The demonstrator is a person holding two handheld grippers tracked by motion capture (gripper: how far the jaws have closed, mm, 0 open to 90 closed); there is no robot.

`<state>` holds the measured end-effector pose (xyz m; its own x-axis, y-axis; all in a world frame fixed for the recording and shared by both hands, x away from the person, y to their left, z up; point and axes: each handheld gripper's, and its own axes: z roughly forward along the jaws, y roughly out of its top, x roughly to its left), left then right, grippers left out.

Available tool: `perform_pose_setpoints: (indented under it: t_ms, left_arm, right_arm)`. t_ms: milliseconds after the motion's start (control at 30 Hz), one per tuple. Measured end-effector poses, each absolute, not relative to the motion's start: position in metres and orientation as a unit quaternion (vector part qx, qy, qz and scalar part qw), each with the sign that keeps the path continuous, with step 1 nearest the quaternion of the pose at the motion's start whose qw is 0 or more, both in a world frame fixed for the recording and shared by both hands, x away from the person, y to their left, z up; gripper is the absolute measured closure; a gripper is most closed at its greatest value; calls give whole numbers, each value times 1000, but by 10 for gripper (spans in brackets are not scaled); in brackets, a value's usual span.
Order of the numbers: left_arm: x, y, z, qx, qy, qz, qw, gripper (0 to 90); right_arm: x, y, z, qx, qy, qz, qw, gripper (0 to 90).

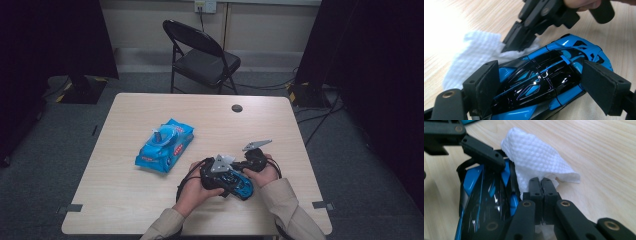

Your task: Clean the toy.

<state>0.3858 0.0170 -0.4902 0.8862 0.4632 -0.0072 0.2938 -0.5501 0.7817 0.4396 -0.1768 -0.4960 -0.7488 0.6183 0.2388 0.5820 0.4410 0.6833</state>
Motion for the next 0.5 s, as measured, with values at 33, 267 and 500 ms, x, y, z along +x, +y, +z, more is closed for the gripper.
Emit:
perform_pose_setpoints:
  t_ms: [33,267,500]
  left_arm:
    - [386,17,-490,875,216,100,422,155]
    - [386,16,-490,876,215,100,421,156]
    - [386,15,-490,875,215,98,422,160]
  right_arm:
    - [440,-175,-496,355,848,394,23,891]
    - [447,-164,-497,357,845,397,24,891]
    - [450,-157,-498,356,843,402,24,891]
